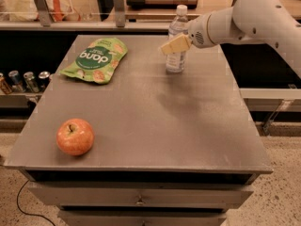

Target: Move blue plastic bottle near apple

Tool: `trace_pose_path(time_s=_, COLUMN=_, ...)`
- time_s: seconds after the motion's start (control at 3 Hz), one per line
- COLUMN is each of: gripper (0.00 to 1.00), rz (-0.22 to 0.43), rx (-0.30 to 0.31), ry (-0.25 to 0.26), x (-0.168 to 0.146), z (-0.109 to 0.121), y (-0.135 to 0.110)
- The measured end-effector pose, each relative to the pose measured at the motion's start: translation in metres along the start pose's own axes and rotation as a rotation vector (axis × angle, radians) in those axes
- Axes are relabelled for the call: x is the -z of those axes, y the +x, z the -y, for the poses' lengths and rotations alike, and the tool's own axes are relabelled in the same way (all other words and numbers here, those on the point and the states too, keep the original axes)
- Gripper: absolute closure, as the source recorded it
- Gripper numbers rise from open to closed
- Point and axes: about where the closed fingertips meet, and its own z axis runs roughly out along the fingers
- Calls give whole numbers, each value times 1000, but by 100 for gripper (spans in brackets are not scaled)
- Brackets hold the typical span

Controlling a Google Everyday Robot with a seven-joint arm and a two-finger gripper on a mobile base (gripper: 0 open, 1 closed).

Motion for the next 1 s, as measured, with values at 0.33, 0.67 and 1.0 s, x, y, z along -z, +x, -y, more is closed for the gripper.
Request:
trace_pose_path(time_s=0.33, gripper=41, rz=7, rx=-9, ry=-7, x=-3, z=-1, y=2)
trace_pose_path(time_s=0.67, gripper=63, rz=9, rx=-14, ry=-8, x=-3, z=0, y=4)
trace_pose_path(time_s=1.0, gripper=87, rz=12, rx=-3, ry=-11, x=2, z=1, y=-1)
